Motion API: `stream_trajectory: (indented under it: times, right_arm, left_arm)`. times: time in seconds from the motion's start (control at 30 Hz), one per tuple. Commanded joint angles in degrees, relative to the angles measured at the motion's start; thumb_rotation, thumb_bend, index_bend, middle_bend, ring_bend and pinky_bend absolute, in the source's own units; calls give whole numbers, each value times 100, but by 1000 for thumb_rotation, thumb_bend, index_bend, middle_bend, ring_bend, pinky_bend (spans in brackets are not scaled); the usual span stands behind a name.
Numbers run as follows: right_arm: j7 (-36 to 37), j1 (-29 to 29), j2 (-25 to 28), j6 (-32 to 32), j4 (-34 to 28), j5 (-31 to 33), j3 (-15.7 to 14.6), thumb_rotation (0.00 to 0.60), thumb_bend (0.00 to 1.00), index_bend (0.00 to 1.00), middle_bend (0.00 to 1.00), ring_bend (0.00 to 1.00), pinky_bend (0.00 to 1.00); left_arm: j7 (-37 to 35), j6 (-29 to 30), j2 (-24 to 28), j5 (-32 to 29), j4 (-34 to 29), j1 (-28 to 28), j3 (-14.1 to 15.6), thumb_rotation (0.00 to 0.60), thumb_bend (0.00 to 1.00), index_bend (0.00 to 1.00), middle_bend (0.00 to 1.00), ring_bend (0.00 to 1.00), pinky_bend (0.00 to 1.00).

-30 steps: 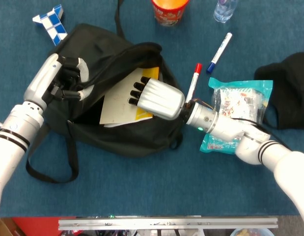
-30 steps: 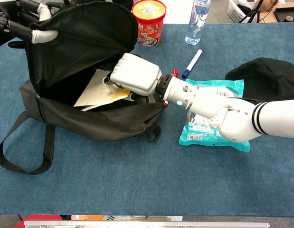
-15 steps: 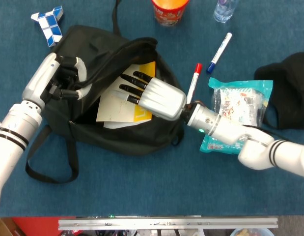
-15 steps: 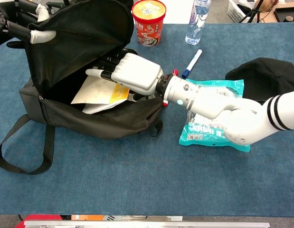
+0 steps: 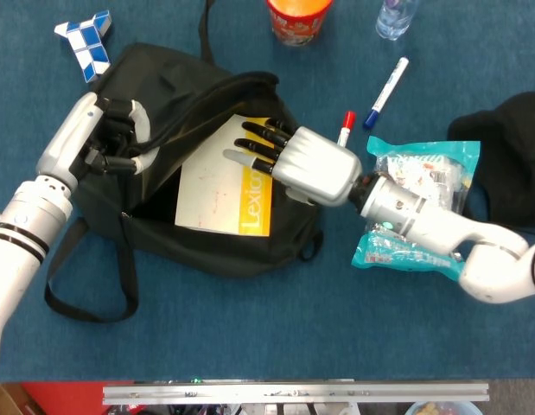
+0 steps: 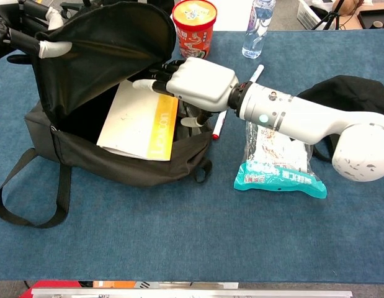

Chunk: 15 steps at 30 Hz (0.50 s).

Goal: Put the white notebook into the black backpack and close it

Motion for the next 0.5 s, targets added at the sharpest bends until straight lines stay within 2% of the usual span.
stream_trajectory:
  times: [0.03, 0.17, 0.37, 0.5]
  right_arm:
    - [155, -74, 359, -181, -441, 148, 24, 600, 86, 0, 139, 25, 189]
    - [281, -227, 828, -32, -921, 80, -21, 600, 75, 0, 140, 25, 189]
    - [324, -609, 1968, 436, -1707, -287, -289, 600, 75, 0, 187, 32, 192]
    - [512, -920, 2657, 885, -2061, -532, -437, 600, 75, 1, 221, 60, 196]
  left_arm:
    - [13, -3, 12, 4, -9, 4, 14, 600, 382, 719, 846, 796, 1000]
    - [56, -21, 33, 50, -23, 21, 66, 600, 382, 718, 845, 794, 1000]
    - [276, -14, 26, 344, -22, 54, 220, 600, 382, 715, 823, 780, 1000]
    - [401, -198, 42, 659, -7, 44, 355, 600, 380, 683, 757, 705, 974]
